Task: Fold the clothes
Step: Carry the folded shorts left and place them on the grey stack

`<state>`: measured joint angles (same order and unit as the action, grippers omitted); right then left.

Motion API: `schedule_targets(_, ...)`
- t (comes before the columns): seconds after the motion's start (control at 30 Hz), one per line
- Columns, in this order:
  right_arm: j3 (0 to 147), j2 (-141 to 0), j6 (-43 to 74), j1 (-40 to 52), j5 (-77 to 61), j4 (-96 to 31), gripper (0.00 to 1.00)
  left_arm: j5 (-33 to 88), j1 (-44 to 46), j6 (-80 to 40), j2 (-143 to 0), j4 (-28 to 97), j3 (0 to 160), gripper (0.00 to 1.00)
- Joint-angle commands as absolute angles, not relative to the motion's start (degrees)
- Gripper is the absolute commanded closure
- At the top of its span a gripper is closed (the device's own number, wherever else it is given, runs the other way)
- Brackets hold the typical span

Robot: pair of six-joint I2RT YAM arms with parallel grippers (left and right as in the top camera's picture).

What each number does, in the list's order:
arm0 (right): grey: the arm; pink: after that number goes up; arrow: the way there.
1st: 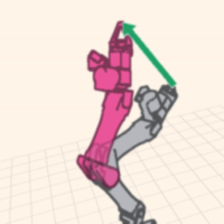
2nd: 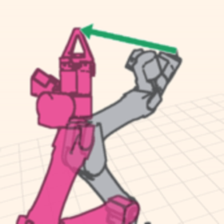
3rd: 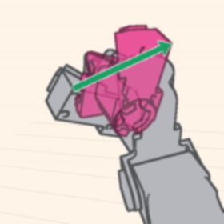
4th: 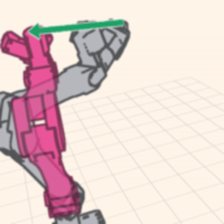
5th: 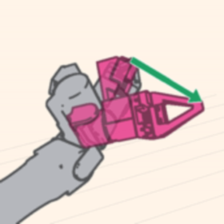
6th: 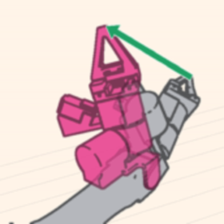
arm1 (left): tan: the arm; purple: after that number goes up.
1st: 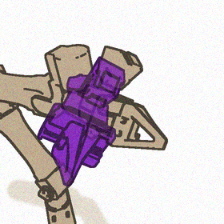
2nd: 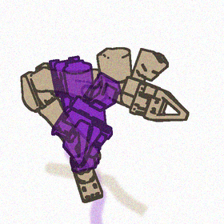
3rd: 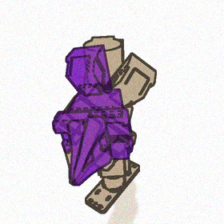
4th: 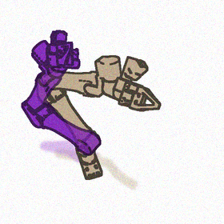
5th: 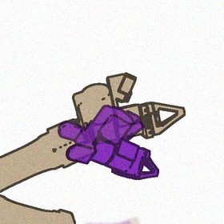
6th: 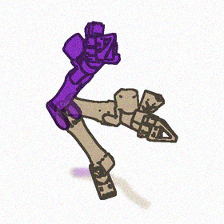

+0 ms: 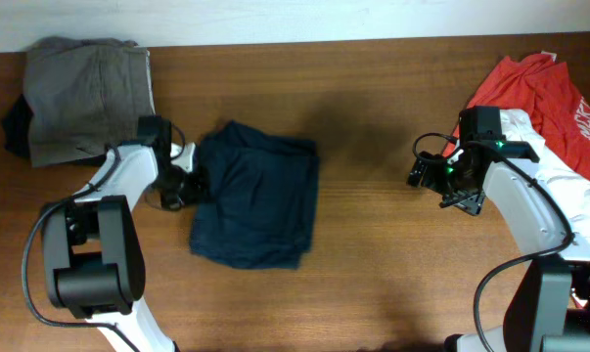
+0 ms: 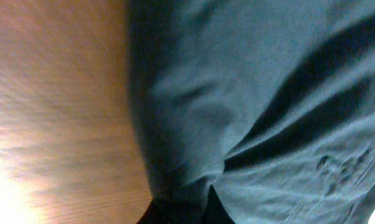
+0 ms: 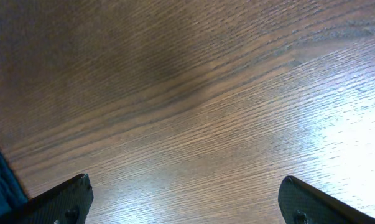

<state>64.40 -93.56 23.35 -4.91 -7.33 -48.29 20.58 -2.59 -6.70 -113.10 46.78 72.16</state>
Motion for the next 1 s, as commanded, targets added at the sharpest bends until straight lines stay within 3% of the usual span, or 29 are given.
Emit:
schedule_targets(0.0, 64.9, -93.3, 22.8, -5.1, -6.8, -48.2, 0.01, 12.8, -3.0, -7.5, -113.9, 45.4, 83.3, 0.99)
schedule_targets(0.17, 64.9, -93.3, 22.8, -5.1, -6.8, -48.2, 0.01, -3.5, -4.2, -9.6, -113.9, 32.7, 90.5, 0.99)
schedule_targets(0.4, 64.9, -93.3, 22.8, -5.1, -6.8, -48.2, 0.01, -6.3, -5.2, -9.6, -113.9, 42.6, 108.6, 0.99)
schedule_targets(0.57, 64.9, -93.3, 22.8, -5.1, -6.8, -48.2, 0.01, -16.4, -6.7, -11.3, -113.9, 42.4, 109.7, 0.99)
schedule_targets(0.97, 64.9, -93.3, 22.8, -5.1, -6.8, -48.2, 0.01, -17.0, -12.5, -8.7, -116.3, 43.5, 117.1, 0.99)
